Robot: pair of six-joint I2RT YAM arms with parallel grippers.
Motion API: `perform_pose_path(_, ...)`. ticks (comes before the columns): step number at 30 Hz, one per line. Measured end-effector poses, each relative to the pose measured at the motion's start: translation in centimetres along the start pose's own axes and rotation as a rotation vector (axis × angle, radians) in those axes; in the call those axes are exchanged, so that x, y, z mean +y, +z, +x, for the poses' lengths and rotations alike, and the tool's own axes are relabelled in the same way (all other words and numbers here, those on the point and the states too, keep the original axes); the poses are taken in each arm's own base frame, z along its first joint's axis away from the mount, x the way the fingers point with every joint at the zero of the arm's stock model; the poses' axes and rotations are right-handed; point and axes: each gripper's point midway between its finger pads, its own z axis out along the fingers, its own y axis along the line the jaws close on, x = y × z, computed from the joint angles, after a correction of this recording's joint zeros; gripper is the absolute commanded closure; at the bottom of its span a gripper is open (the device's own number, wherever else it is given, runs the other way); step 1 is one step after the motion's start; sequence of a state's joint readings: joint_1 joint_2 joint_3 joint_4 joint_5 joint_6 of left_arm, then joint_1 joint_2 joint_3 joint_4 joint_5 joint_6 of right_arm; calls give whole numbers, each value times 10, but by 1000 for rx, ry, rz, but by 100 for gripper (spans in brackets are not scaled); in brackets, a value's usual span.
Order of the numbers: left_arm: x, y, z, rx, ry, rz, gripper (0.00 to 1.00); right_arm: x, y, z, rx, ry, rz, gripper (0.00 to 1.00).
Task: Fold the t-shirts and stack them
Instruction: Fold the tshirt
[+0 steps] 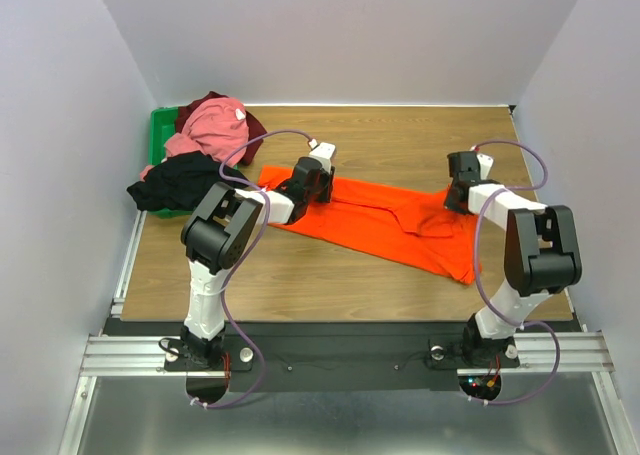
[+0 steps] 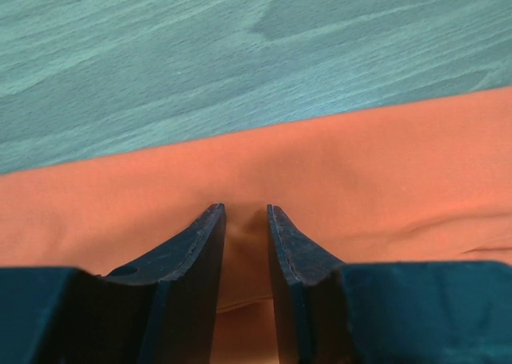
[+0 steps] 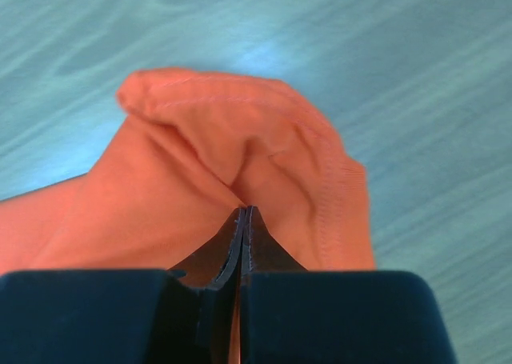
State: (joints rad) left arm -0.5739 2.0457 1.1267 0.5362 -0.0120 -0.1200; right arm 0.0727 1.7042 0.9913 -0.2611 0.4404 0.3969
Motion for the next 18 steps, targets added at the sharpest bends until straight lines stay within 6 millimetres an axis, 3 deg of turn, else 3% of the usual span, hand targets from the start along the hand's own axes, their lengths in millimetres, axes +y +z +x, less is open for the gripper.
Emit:
perform_pose_path(6, 4, 0, -1, -1, -9, -7, 68, -25, -2, -2, -1, 74, 20, 99)
perform_pose_path(14, 6, 0, -1, 0, -14, -11, 69, -27, -3, -10, -15, 127, -22, 82)
perform_pose_path(18, 7, 0, -1, -1, -14, -12, 70, -39, -10, -18, -45, 167, -23, 75)
